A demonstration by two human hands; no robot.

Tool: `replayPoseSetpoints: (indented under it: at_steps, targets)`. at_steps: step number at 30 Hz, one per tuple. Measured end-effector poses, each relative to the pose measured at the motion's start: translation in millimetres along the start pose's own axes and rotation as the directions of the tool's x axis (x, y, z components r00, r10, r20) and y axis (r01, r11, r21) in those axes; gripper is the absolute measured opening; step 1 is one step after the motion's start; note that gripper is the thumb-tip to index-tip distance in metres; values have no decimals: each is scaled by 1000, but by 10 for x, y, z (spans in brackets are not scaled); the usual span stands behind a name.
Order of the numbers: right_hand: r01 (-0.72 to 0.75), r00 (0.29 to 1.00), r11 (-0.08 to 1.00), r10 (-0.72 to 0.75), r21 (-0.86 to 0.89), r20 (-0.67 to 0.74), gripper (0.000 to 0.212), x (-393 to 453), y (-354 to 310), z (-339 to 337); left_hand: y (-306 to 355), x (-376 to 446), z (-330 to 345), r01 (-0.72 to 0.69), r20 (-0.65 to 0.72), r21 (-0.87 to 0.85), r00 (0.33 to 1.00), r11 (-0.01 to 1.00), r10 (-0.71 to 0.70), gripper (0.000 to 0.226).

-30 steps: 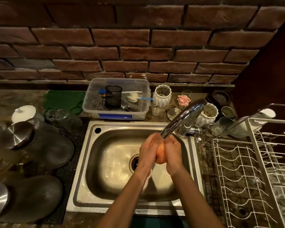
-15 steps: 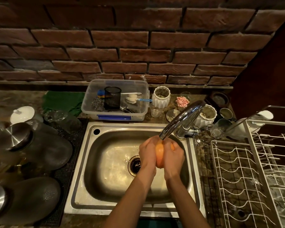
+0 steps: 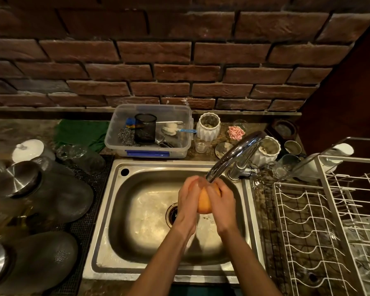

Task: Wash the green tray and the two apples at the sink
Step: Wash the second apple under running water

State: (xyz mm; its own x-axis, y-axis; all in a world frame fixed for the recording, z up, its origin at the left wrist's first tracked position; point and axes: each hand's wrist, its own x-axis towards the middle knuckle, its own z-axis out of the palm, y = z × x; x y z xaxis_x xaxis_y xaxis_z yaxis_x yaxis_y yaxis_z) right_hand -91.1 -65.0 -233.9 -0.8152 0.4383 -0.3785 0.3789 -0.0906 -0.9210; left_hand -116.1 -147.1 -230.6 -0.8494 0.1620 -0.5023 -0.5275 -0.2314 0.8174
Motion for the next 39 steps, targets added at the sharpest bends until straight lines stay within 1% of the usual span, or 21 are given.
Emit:
replayPoseSetpoints:
  at_steps: [2, 4, 6, 7, 8, 9, 10, 12, 13, 15, 18, 20, 22, 24, 25, 26, 28, 30, 33, 36, 39]
  targets:
    - [-122, 988, 990, 115, 68, 102, 20, 76, -62, -33, -30, -43, -12, -118, 24, 168, 993, 979, 115, 20]
    - [-323, 938, 939, 300, 120, 174, 26, 124, -94, -71, -76, -59, -45, -206, 32, 321, 978, 924, 207, 22]
    - [-543, 834, 812, 493, 211, 248, 35, 132, -105, -103, -96, -28, -95, -347, 109, 546, 932, 762, 346, 20]
    - [-610, 790, 746, 543, 267, 286, 38, 120, -107, -107, -105, -5, -111, -402, 168, 629, 906, 665, 389, 18]
    - [-633, 773, 705, 555, 318, 308, 40, 100, -99, -91, -108, 22, -126, -430, 212, 683, 890, 591, 403, 21]
    - [-611, 791, 709, 534, 351, 298, 39, 84, -76, -62, -117, 47, -135, -427, 219, 701, 891, 571, 398, 27]
    - [-554, 833, 744, 490, 374, 258, 37, 66, -49, -16, -121, 57, -123, -402, 187, 694, 902, 597, 390, 29]
    - [-400, 915, 841, 393, 364, 97, 27, 27, -15, 106, -107, 59, -78, -342, 53, 632, 914, 695, 402, 15]
    - [-333, 938, 889, 348, 316, 10, 24, 1, -9, 162, -89, 60, -56, -305, -27, 589, 918, 748, 395, 9]
    - [-217, 963, 957, 243, 192, -121, 23, -42, 22, 251, -34, 87, -40, -227, -124, 537, 931, 812, 342, 14]
    - [17, 971, 996, -38, -91, -235, 22, -120, 66, 304, 106, 128, -75, -49, -157, 393, 980, 918, 120, 16]
    - [107, 963, 975, -149, -193, -224, 26, -164, 81, 314, 192, 145, -100, 37, -133, 316, 991, 948, 5, 16]
    - [180, 960, 939, -232, -293, -153, 38, -219, 110, 278, 263, 121, -136, 163, -76, 249, 986, 955, -148, 21]
    - [287, 945, 880, -325, -379, -39, 50, -246, 157, 191, 312, 102, -171, 377, -3, 161, 924, 912, -382, 40]
    - [330, 934, 855, -357, -401, 7, 51, -244, 183, 151, 315, 95, -190, 459, 30, 124, 885, 880, -465, 50]
    - [361, 923, 835, -383, -416, 32, 46, -239, 198, 123, 306, 88, -200, 494, 56, 90, 864, 865, -500, 54]
    - [358, 919, 840, -394, -407, -5, 35, -225, 199, 122, 249, 91, -176, 433, 53, 52, 898, 900, -436, 46]
    - [277, 939, 902, -327, -331, -106, 27, -204, 158, 161, 155, 80, -129, 269, -35, 68, 963, 961, -267, 31]
    - [98, 978, 978, -129, -184, -164, 19, -136, 57, 168, 32, 66, -87, 28, -130, 248, 991, 968, 4, 17]
    - [-170, 983, 981, 175, 91, -53, 22, -74, -13, 170, -31, 26, -117, -160, -89, 451, 971, 878, 223, 10]
    - [-444, 896, 852, 426, 277, 127, 34, -28, -52, 132, -95, -8, -163, -265, -37, 547, 940, 794, 340, 20]
